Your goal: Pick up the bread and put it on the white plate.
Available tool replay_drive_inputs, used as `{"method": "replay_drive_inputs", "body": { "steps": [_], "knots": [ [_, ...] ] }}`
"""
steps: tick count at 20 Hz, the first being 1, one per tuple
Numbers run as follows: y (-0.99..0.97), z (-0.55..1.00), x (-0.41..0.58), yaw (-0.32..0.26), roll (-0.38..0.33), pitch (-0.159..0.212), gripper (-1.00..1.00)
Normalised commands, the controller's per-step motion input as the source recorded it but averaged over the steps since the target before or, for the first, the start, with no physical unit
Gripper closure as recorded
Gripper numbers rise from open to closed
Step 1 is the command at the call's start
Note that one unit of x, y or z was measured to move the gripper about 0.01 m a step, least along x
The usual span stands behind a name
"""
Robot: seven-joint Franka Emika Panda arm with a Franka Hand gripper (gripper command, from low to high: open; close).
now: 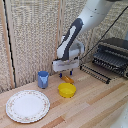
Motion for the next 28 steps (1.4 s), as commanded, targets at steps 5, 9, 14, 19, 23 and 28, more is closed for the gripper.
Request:
{"method": "replay_drive_inputs", "body": {
  "steps": [5, 9, 14, 19, 23, 28],
  "knots": [
    [0.0, -0.1, 0.029, 0.039, -0.145, 0.152, 1.0],
    [0.0, -0.04, 0.049, 0.0, -0.064, 0.108, 1.0],
    [0.0, 0.0, 0.027, -0.005, -0.009, 0.048, 1.0],
    [0.09, 0.18, -0.003, -0.052, 0.0, -0.004, 1.0],
    [0.19, 0.62, -0.04, -0.135, 0.014, -0.06, 1.0],
    [0.22, 0.97, -0.115, -0.157, 0.037, -0.052, 1.0]
  ]
}}
